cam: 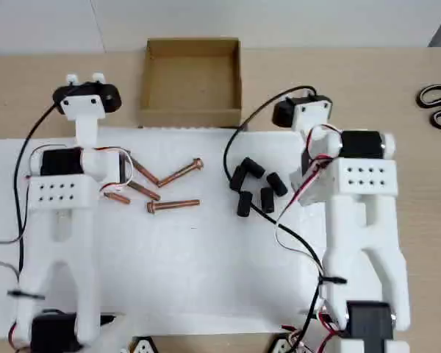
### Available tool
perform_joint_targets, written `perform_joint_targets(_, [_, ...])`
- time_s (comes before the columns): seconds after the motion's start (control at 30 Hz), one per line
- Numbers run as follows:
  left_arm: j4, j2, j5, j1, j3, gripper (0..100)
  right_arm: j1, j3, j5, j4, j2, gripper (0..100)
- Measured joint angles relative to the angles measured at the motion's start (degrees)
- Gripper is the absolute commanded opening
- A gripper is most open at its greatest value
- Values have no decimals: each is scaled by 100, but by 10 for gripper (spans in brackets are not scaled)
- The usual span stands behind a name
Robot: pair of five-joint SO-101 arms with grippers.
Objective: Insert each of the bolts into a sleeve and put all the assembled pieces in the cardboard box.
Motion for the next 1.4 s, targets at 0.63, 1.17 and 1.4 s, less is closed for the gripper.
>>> perform_joint_targets(0.63, [-949,1020,35,-9,0,87,-703,0,510,-1521,1389,194])
perform_joint_targets(1.17, [-1002,1073,35,-18,519,87,-677,0,721,-2356,2277,198])
perform_joint_targets(1.4, [-1002,1073,35,-18,527,86,-703,0,738,-2611,2620,198])
